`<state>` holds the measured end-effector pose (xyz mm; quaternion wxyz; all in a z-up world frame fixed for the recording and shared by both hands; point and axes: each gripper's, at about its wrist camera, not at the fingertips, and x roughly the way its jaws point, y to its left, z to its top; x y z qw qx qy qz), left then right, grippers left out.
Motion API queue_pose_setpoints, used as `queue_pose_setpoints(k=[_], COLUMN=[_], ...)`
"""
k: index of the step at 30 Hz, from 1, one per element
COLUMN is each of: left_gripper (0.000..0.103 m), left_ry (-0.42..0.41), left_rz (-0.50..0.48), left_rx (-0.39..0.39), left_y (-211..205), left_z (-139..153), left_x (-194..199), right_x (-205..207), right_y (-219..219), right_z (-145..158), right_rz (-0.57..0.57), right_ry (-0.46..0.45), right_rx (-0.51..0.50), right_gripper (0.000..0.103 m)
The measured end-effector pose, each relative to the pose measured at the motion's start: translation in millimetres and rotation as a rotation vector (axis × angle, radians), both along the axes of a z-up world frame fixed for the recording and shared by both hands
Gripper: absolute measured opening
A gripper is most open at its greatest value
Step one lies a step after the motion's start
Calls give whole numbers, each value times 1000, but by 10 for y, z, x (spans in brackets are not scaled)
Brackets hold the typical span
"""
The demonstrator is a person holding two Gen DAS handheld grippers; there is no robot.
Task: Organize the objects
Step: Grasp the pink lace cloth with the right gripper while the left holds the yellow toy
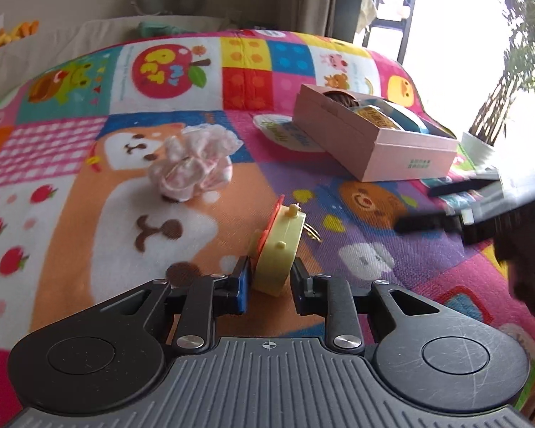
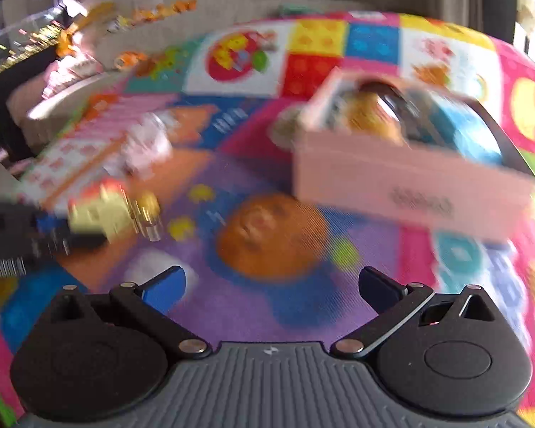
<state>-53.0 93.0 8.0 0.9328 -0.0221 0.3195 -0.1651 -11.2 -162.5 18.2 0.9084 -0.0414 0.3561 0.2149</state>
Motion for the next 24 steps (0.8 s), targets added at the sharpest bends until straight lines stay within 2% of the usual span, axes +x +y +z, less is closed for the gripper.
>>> queue_pose_setpoints(k=[4, 7, 11, 14, 15, 16, 19, 24], left_gripper=[27, 27, 27, 27, 27, 27, 27, 28], left_ry=[-11, -19, -16, -7, -4, -2, 2, 2], left_rz=[5, 8, 13, 17, 19, 20, 21, 23], left_rx=[23, 40, 16, -25, -36, -46, -65, -61], left_y=[-61, -84, -44, 18, 35, 45, 76, 63], left_z=[-3, -8, -15, -17, -18, -20, -23, -27], left_x=[14, -12, -16, -6, -4, -1, 15, 18], right_x=[221, 527, 981, 1216, 1266, 1290, 1240, 891], right_y=[441, 841, 1273, 1460, 1508, 1536, 1462, 1031], right_z=[322, 420, 326, 181, 147, 121, 156, 471], right_rz=[97, 169, 149, 157, 153, 148, 151, 152], right_ry=[-33, 26, 152, 240, 249, 254, 241, 137], right_rx=[65, 115, 144, 145, 126, 112, 132, 149], right_gripper=[103, 102, 93, 70, 54, 42, 28, 27])
